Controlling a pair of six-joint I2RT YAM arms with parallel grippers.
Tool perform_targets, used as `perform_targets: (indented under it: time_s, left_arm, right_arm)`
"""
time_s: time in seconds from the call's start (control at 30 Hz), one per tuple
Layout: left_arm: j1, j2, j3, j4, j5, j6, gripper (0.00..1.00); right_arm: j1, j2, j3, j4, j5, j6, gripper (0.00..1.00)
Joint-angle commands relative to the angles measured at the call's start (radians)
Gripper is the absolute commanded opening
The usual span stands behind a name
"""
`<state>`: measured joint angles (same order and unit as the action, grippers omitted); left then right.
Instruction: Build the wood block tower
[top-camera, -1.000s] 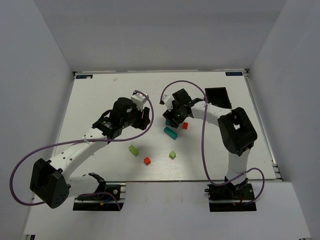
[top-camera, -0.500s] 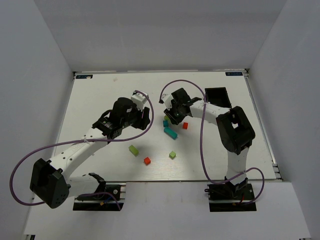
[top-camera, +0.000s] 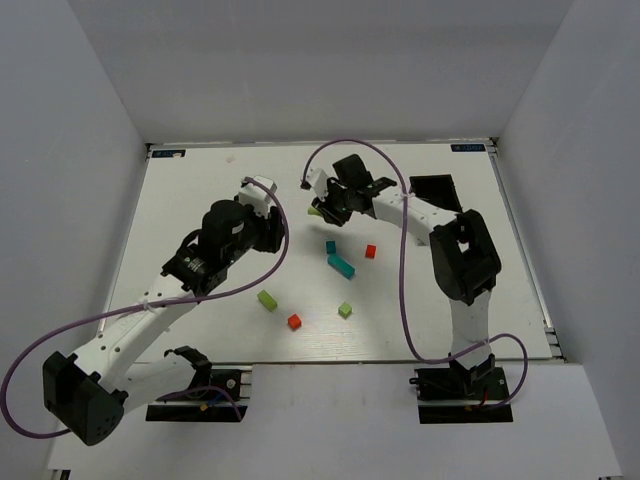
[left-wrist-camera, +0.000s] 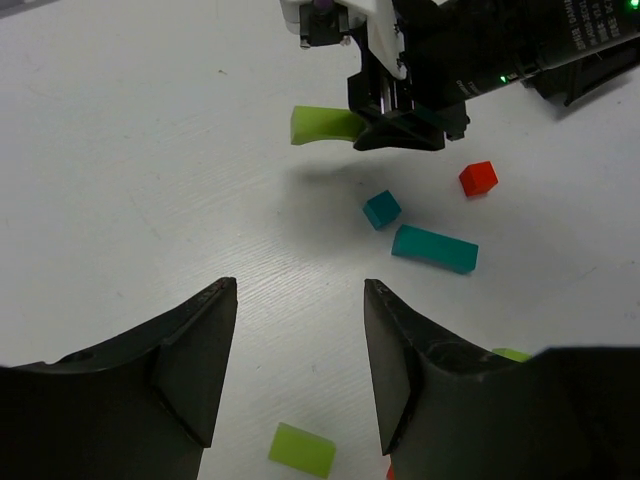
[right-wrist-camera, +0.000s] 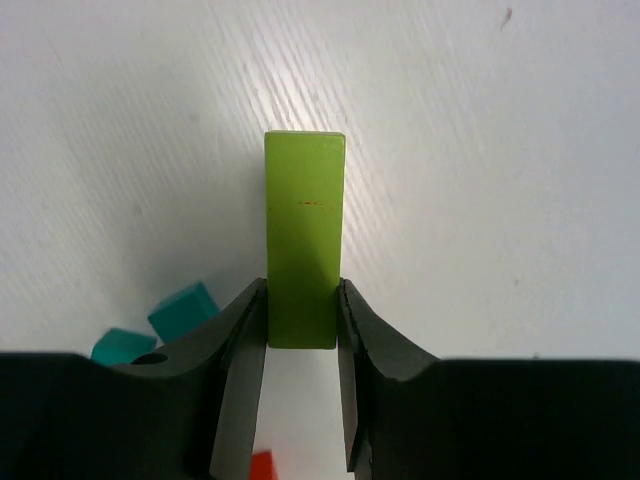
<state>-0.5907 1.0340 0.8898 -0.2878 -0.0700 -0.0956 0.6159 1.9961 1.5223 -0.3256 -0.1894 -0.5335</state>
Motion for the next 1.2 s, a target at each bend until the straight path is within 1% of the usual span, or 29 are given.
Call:
perform_targets:
  time_s: [0.0, 0.13, 0.23, 0.4, 0.43, 0.67, 0.87, 1.03, 1.1, 1.17]
  left_arm:
    - [0.006, -0.022, -0.017, 0.027, -0.045, -0.009, 0.64]
    - [0.006, -0.022, -0.017, 0.027, -0.045, -0.009, 0.64]
    - [0.006, -0.022, -0.017, 0.027, -0.045, -0.009, 0.64]
    - [0.006, -0.022, -0.017, 0.027, -0.045, -0.009, 0.64]
    - [0.006, -0.022, -0.017, 0.027, -0.045, -0.009, 0.64]
    - [0.006, -0.022, -0.017, 0.027, -0.036, -0.009, 0.64]
    - [0.006, -0.022, -0.017, 0.027, -0.036, -0.009, 0.64]
    - [0.006, -0.012, -0.017, 0.027, -0.027, -0.009, 0.64]
    - [0.006, -0.012, -0.017, 0.027, -0.027, -0.009, 0.64]
    - [0.006, -0.012, -0.017, 0.027, -0.027, -0.009, 0.64]
  right_arm:
    - [0.008, 0.068, 0.114, -0.047, -0.102, -0.078, 0.29]
    - [0.019, 0.127, 0.189, -0.102, -0.131, -0.138, 0.32]
    - [0.024, 0.157, 0.223, -0.13, -0.162, -0.184, 0.32]
    - [0.038, 0.187, 0.254, -0.213, -0.203, -0.239, 0.32]
    - [0.041, 0.191, 0.251, -0.222, -0.211, -0.246, 0.34]
    - [0.054, 0.193, 0.23, -0.225, -0.208, -0.263, 0.4]
    - [0.073, 0.202, 0.223, -0.227, -0.193, -0.276, 0.41]
    - [0.076, 0.207, 0.222, -0.217, -0.179, -0.27, 0.44]
    - [0.077, 0.204, 0.219, -0.21, -0.168, -0.267, 0.5]
    - [0.079, 0.201, 0.219, -0.201, -0.162, -0.261, 0.54]
